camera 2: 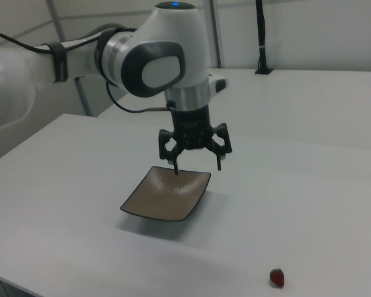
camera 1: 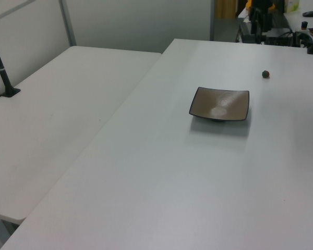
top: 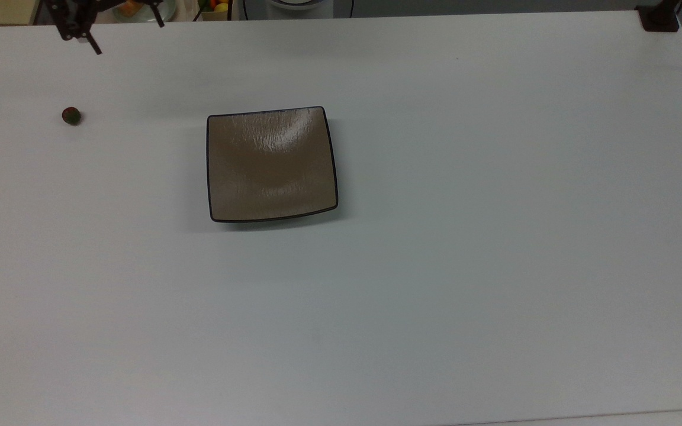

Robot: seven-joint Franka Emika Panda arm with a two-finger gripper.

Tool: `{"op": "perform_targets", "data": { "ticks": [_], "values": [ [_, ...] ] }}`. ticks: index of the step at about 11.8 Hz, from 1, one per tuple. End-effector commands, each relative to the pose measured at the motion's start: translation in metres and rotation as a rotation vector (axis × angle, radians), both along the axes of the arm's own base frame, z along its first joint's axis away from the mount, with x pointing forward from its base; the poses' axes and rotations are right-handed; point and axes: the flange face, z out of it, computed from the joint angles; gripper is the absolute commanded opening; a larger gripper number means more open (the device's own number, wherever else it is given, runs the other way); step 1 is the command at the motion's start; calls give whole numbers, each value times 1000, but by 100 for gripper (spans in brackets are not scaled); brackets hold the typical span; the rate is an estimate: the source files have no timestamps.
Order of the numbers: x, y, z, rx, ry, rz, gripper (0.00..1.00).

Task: Strawberries on a ceramic plate
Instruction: 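Move the open gripper over to the red strawberry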

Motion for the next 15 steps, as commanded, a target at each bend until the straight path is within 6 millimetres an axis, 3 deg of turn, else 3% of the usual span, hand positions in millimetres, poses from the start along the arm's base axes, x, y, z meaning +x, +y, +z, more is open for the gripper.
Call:
{"op": "perform_targets", "data": {
  "ticks": [1,3,8,15],
  "values": [
    [-9,-37,-25,-6,10,49,100],
    [-14,-60,-56,-44,-39,75,100],
    [-22,-102,-108,-88,-35,154,100],
    [-13,-138,-178,-182,-22,168,100]
  ]
}}
